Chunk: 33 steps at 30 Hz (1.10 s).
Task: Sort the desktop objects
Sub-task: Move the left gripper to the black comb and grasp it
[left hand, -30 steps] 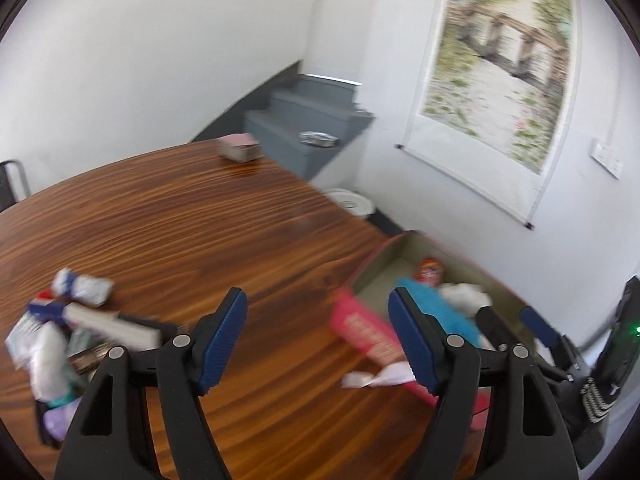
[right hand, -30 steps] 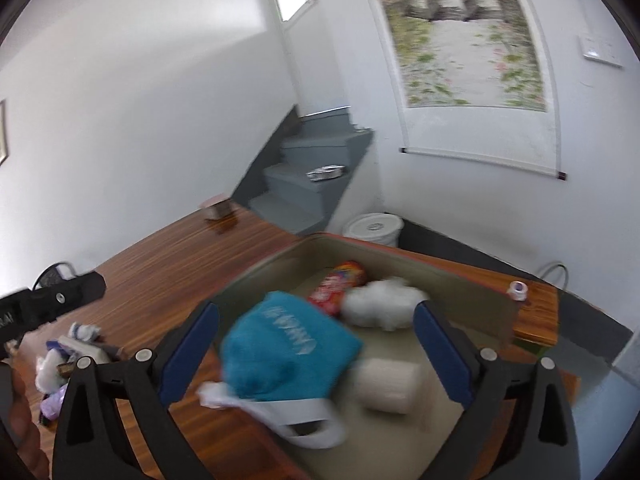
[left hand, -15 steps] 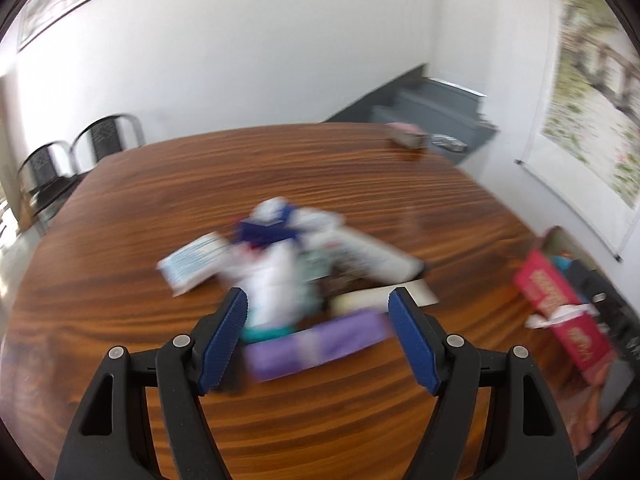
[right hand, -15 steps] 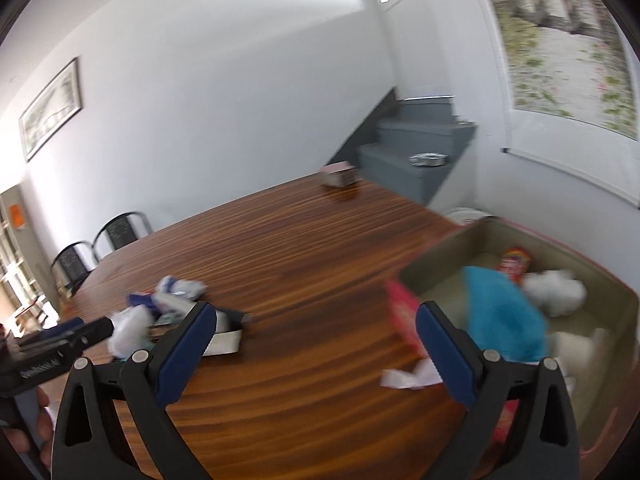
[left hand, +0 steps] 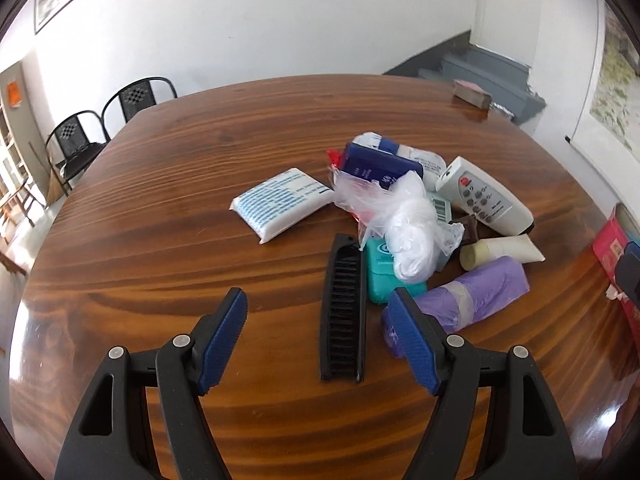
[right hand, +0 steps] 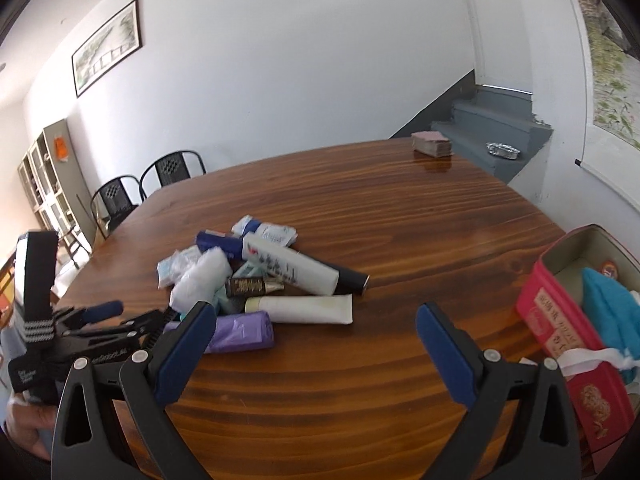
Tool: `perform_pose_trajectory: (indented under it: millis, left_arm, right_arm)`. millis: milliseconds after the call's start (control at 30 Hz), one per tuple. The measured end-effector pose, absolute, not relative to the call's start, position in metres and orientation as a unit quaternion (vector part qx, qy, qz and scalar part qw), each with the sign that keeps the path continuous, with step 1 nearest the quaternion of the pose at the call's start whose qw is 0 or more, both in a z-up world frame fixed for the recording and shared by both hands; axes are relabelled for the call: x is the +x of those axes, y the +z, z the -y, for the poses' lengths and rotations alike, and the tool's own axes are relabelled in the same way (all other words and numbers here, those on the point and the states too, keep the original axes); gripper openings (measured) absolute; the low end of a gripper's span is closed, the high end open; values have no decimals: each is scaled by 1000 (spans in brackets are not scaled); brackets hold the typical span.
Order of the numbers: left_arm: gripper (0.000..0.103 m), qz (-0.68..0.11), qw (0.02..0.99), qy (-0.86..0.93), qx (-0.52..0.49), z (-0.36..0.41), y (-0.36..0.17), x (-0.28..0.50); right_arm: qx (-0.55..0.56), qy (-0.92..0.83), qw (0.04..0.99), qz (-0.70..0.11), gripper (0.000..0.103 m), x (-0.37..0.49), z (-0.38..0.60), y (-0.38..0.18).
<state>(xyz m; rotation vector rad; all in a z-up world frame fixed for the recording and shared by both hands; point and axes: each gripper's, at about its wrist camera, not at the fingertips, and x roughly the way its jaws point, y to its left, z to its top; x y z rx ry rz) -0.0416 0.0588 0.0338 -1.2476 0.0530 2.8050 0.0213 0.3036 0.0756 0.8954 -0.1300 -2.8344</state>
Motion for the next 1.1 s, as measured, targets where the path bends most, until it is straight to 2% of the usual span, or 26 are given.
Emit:
perform_pose_trajectory:
  millis: [733, 1100]
  left_arm:
    - [76, 2, 25, 903, -430, -47, 21, -51]
    - [77, -31, 26, 905, -423, -54, 21, -48]
  right_arm:
    - [321, -941, 99, 47, 101, 20, -303, 68]
    - [328, -937, 110, 51, 101, 20, -301, 66]
